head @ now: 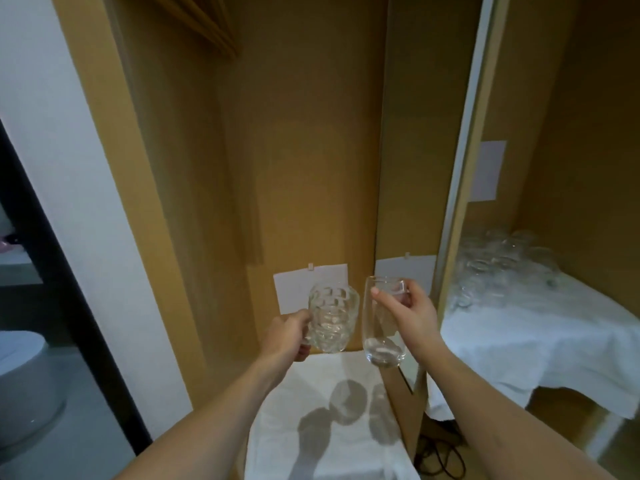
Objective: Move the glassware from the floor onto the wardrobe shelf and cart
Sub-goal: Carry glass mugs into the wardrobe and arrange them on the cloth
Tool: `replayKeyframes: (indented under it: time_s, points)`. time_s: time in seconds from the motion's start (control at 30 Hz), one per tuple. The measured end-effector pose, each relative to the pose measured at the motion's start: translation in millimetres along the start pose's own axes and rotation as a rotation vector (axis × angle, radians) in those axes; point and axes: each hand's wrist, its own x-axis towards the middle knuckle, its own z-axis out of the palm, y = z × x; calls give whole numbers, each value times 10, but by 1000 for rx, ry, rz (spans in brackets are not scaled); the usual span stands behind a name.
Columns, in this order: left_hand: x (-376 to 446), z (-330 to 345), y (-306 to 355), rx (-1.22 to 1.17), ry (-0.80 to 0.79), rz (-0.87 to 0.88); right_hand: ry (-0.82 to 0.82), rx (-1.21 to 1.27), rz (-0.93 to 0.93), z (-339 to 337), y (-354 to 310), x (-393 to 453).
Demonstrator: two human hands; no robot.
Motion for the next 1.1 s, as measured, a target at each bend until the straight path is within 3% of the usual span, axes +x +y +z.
replayKeyframes:
  time_s: [0.2,0.47,0.7,0.87,1.0,1.1]
  points:
    - [-239,774,-245,49,-72,-7,-13,1,57,-903,149,-48]
    - [-561,2366,-445,46,-117,-111,79,27,217,-2504,447,40]
    - [-640,3615,-290,0,-150,-157,196,268,606,-3617,632,224]
    - [-546,4303,-185,26,-175,-173,169,564,898,-4205,750,456]
    - [-353,4695,-131,44,-179,-143,82,672,930,-4462,793,718]
    - [-144,4926,-65,111,-207,-73,118,699,942,-4610,868,1015]
